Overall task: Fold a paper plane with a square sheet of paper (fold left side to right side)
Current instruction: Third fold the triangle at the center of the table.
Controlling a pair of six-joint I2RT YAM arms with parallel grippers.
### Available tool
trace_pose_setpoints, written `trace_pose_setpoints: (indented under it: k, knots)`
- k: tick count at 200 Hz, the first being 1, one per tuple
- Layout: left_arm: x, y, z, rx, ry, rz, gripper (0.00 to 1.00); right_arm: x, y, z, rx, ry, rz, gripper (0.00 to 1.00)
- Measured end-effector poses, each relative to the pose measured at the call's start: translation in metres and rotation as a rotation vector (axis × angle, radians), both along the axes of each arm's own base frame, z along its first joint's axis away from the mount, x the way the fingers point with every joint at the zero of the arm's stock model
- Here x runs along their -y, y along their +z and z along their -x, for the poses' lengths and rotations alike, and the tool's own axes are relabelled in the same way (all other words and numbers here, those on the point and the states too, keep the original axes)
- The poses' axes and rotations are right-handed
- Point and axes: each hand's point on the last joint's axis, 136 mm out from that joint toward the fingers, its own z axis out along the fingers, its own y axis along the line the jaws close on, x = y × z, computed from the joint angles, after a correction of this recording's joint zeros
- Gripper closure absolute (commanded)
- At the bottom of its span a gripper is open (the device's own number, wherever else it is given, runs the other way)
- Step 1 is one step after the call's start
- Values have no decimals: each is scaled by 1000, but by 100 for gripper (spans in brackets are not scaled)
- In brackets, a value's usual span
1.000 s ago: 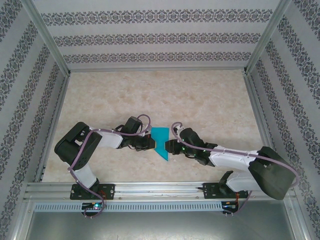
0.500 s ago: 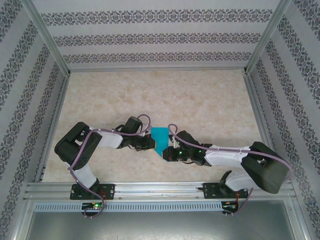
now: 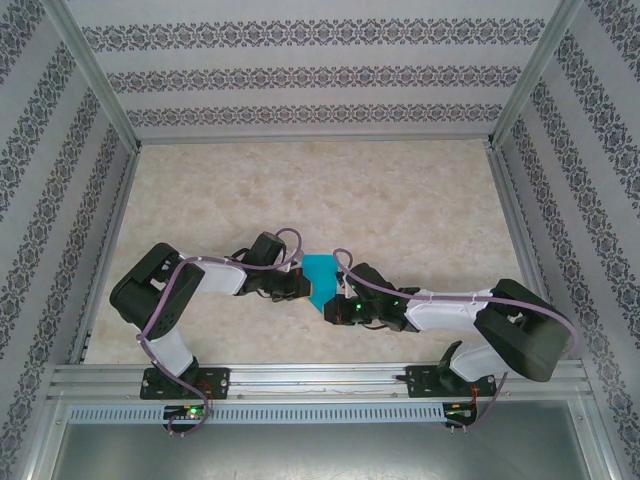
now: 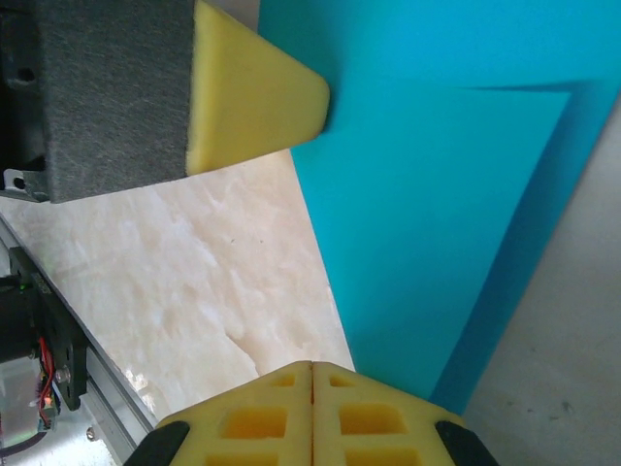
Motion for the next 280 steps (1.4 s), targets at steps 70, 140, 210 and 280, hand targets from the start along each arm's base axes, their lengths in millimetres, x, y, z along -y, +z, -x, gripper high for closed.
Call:
trace_pose_setpoints:
  k: [70, 140, 210, 280]
  knots:
    - [1, 0, 0, -11, -3, -3, 100, 2, -10, 6, -26, 5, 22, 94]
    - [1, 0, 0, -15, -4, -3, 100, 2, -14, 7, -41, -6, 24, 94]
    - [1, 0, 0, -17, -3, -5, 100, 3, -17, 9, -48, -8, 13, 97]
    - [2, 0, -1, -19, -4, -4, 100, 6, -17, 25, -66, 5, -12, 100]
